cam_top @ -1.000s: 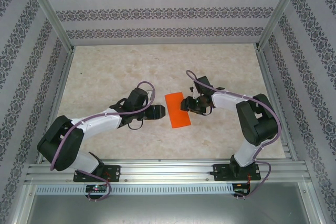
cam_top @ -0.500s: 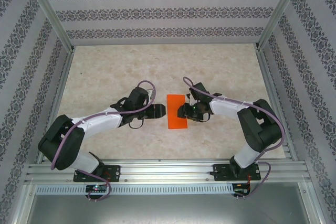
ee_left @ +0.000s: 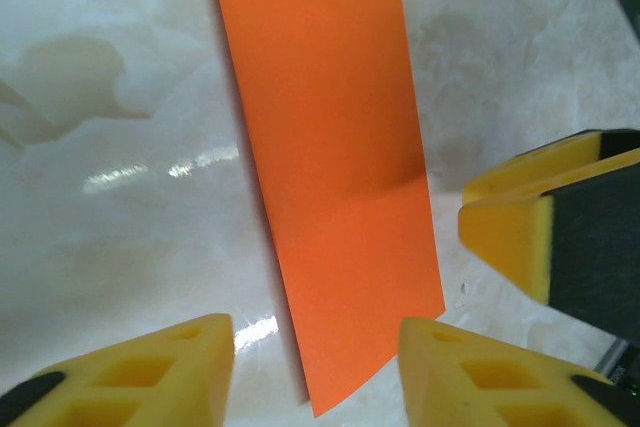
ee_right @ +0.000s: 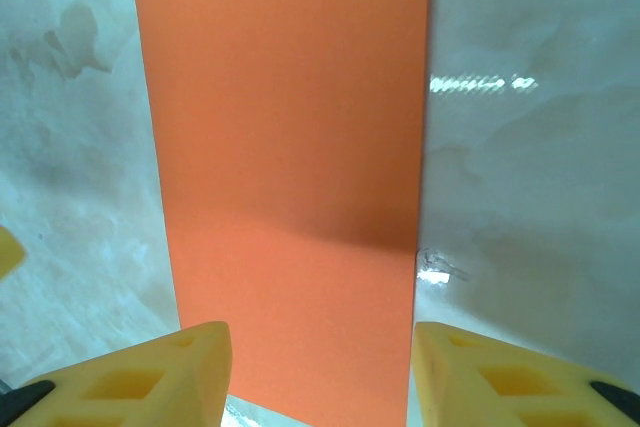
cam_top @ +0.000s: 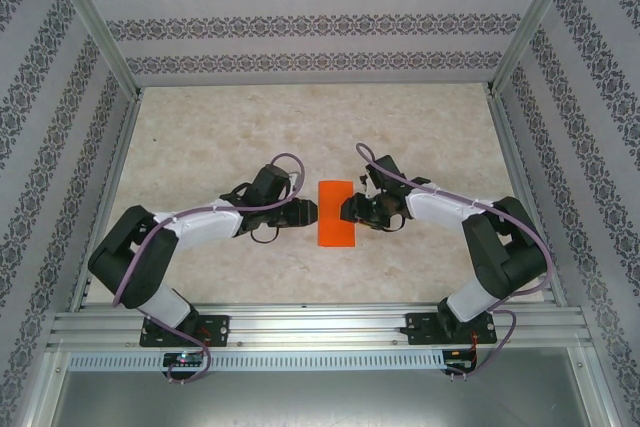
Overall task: Fold a paper plane with a square sheet of paper (fold left side to right side)
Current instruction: Rotate the paper at the center of the table, then fold the triangle a second time at the center of the table.
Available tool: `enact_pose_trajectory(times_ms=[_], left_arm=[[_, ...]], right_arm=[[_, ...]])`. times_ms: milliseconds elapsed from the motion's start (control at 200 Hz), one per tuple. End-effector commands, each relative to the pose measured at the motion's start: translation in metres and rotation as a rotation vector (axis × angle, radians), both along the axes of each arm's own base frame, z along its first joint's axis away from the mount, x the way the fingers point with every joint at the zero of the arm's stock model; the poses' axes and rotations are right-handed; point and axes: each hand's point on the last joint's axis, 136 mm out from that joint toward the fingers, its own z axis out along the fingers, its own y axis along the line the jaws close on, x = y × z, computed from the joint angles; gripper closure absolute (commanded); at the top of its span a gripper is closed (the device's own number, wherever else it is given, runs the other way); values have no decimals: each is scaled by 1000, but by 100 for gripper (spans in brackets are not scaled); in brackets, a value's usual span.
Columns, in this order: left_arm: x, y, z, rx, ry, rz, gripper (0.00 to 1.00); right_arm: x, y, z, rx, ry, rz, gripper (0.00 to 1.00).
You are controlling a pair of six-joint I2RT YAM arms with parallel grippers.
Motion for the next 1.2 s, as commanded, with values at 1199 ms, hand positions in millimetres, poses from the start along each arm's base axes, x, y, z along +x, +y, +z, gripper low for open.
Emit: enact_pose_trajectory(times_ms=[1199], left_arm=[[-14,-25,-46,5,121,-45,74]], right_arm=[[-6,6,-6,95,53,-51,48]])
